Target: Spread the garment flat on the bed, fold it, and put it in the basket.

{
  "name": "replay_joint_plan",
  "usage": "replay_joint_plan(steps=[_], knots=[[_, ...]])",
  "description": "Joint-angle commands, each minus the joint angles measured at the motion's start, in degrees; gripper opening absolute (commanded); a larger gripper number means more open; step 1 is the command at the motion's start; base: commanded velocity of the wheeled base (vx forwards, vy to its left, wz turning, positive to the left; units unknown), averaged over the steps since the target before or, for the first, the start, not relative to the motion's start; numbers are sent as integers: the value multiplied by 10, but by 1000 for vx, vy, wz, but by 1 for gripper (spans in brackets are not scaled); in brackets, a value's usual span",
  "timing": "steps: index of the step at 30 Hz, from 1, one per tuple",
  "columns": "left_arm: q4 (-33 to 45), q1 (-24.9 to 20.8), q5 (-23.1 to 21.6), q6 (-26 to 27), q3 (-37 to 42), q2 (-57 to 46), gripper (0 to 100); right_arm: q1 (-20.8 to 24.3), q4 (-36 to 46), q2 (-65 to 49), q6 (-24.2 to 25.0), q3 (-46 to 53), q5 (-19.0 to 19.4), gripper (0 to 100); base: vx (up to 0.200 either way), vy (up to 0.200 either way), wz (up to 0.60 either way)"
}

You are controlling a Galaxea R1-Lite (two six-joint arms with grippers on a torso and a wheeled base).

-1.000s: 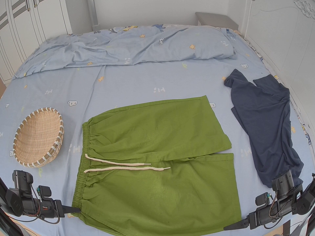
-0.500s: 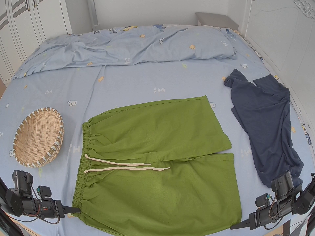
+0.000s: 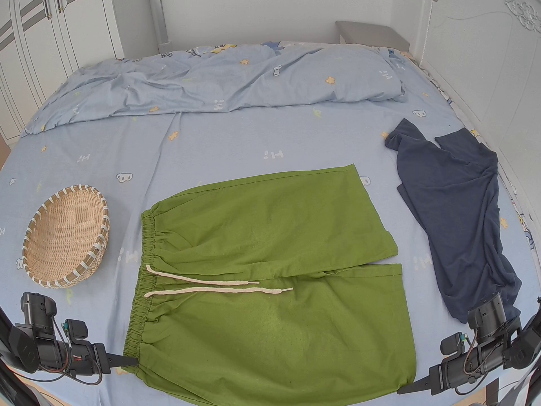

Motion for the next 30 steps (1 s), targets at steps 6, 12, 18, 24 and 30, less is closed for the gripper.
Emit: replay_joint_plan(steps=[6,12,18,24,30], knots=[[41,-58,7,-200,-50,-123,0,-1,19,-186,99,-36,-4,0,0,0,0],[215,-81,8,-237,-167,-181,0,-2,203,-241,100,-185,-6,0,0,0,0],[335,-72,10,-256,-283,-182,0,-25,304,-248,93,-325,-6,0,0,0,0],[382,-74,10,-276,-366,-172,0,-49,365,-210,72,-446,-6,0,0,0,0],[391,-75,10,-282,-433,-119,0,-58,391,-154,72,-543,-6,0,0,0,0]])
